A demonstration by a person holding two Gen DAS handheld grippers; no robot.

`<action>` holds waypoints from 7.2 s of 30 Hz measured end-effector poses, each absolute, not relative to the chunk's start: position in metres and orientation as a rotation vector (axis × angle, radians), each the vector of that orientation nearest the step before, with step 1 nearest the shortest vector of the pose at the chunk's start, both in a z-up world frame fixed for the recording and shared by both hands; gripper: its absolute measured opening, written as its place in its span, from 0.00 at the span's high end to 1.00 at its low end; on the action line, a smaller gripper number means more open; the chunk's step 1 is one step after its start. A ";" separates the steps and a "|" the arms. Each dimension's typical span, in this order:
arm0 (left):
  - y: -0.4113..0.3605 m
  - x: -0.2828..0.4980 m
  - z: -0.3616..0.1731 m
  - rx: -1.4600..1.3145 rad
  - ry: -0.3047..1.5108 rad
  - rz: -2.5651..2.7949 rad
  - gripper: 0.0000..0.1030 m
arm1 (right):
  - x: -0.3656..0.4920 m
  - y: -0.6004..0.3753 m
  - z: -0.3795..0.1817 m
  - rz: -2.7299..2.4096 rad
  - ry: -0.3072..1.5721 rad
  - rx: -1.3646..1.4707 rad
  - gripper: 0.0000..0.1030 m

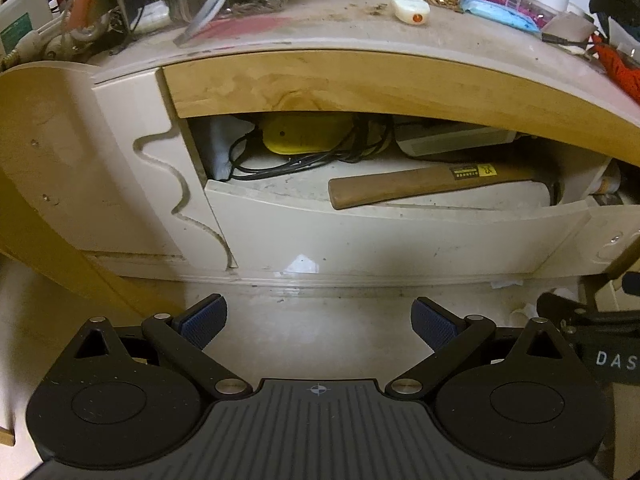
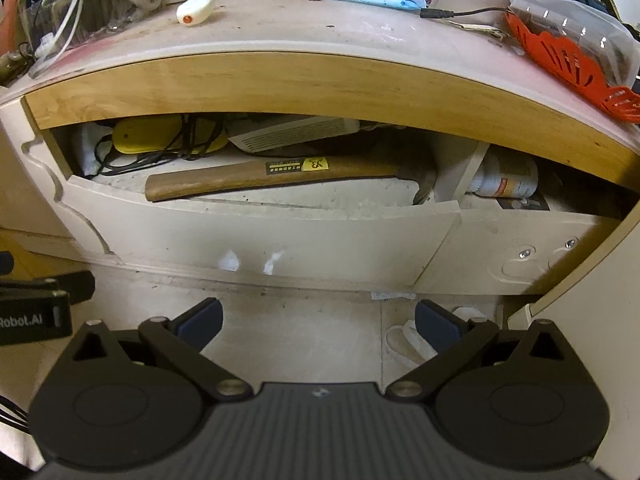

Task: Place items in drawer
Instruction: 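Move both tools toward the closed white drawer under the wooden shelf, then lower both grippers onto the drawer front edge and close them on it, then pull the drawer outward with both grippers holding its front edge, then open both grippers and back both tools away from the open drawer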

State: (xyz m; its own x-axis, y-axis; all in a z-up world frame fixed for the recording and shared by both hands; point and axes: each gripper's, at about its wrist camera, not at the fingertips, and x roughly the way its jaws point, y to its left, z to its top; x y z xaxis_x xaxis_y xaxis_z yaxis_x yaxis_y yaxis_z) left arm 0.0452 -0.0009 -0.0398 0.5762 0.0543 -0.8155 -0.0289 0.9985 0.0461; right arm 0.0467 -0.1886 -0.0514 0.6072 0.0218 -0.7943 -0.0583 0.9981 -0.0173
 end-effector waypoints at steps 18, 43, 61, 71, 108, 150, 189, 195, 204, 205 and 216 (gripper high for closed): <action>-0.007 0.080 -0.064 0.026 0.953 0.040 0.01 | 0.085 -0.190 -0.076 0.029 0.905 -0.064 0.00; 0.002 0.138 -0.119 0.018 0.947 0.100 0.01 | 0.138 -0.187 -0.114 0.031 0.892 -0.144 0.00; -0.014 0.140 -0.122 0.230 0.943 0.033 0.01 | 0.144 -0.183 -0.124 0.059 0.878 -0.279 0.01; -0.027 0.142 -0.123 0.658 0.889 -0.087 0.01 | 0.135 -0.168 -0.137 0.184 0.791 -0.770 0.01; -0.028 0.118 -0.176 1.258 0.870 -0.284 0.50 | 0.114 -0.165 -0.180 0.325 0.815 -1.395 0.60; -0.051 0.039 -0.179 1.214 1.104 -0.588 0.54 | 0.000 -0.151 -0.161 0.645 1.007 -1.385 0.69; -0.052 0.012 -0.160 1.125 1.101 -0.497 0.12 | -0.004 -0.142 -0.133 0.631 0.960 -1.169 0.00; -0.053 0.016 -0.144 0.961 1.133 -0.426 0.06 | 0.004 -0.143 -0.124 0.591 1.020 -1.021 0.00; -0.042 0.030 -0.117 0.649 1.139 -0.220 0.01 | 0.029 -0.152 -0.101 0.436 1.122 -0.667 0.00; -0.040 0.031 -0.115 0.614 1.144 -0.197 0.01 | 0.031 -0.154 -0.099 0.418 1.133 -0.634 0.00; -0.024 0.040 -0.094 0.342 1.148 -0.053 0.01 | 0.044 -0.178 -0.086 0.220 1.180 -0.306 0.00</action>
State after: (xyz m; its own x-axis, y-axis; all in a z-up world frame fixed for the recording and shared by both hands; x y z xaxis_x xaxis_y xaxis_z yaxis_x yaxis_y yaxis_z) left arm 0.0403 -0.0244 -0.0935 0.4150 0.1325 -0.9001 0.2152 0.9469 0.2387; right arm 0.0440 -0.1784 -0.0856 0.3671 0.0090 -0.9301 -0.3264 0.9376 -0.1197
